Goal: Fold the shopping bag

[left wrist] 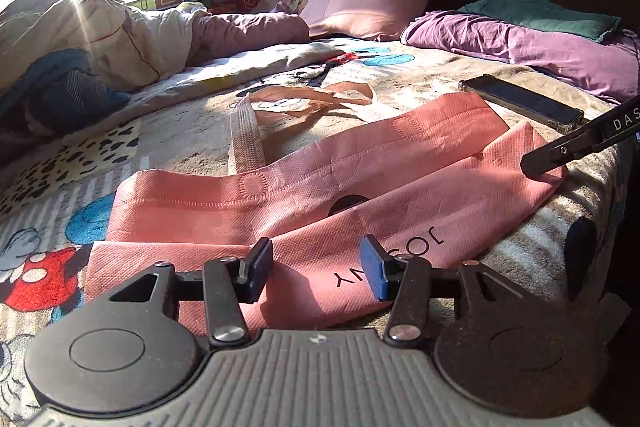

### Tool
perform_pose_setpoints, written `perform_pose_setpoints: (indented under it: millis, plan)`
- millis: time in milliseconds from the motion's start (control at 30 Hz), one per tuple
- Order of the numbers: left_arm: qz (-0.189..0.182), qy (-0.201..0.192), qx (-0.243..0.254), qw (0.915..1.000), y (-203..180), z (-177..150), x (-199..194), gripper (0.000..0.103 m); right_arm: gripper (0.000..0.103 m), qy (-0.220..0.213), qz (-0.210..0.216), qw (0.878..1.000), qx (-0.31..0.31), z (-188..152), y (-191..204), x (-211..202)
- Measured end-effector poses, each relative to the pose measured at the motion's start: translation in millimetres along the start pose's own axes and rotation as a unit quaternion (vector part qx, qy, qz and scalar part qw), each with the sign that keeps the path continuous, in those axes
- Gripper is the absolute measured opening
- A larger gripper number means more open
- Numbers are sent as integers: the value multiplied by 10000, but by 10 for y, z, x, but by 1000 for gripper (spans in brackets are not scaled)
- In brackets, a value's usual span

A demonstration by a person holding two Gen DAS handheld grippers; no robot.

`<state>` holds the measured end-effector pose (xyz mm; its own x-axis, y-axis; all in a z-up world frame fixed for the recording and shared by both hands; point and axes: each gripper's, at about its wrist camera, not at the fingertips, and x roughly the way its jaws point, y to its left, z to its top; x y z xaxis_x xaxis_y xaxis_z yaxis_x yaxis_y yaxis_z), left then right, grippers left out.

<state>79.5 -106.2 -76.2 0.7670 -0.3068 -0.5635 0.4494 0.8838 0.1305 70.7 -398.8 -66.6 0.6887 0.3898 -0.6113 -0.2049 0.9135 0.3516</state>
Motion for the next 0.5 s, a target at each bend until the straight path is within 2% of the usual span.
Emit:
perform_pose_setpoints:
  millis: [100, 133, 167, 267, 333, 367, 433, 500]
  plan:
    - [-115, -14, -20, 9999, 44, -25, 13, 47, 24, -137, -203, 9994, -248, -27, 65, -57]
    - [-145, -41, -49, 9999, 59, -41, 12, 47, 40, -257, -497, 9974, -460, -44, 127, -94]
    - [-170, -67, -72, 9998, 71, -56, 10, 47, 42, -443, -798, 9936, -661, -55, 194, -144]
    - [-100, -115, -144, 9998, 46, -87, 2, 47, 40, -1182, -1244, 9790, -1100, -74, 365, -331]
    - [-46, -90, -201, 9997, 23, -70, 0, 47, 39, -1744, -1357, 9589, -1778, -116, 634, -449]
    - [-13, -70, -227, 9997, 10, -60, -1, 47, 38, -1833, -1155, 9535, -2096, -140, 777, -436]
    - [5, -27, -255, 9997, 5, -49, -5, 47, 36, -1491, -786, 9515, -2575, -174, 988, -223]
    - [-35, 19, -341, 9994, 29, -45, -21, 47, 34, -1000, -573, 9594, -2573, -208, 1064, 99]
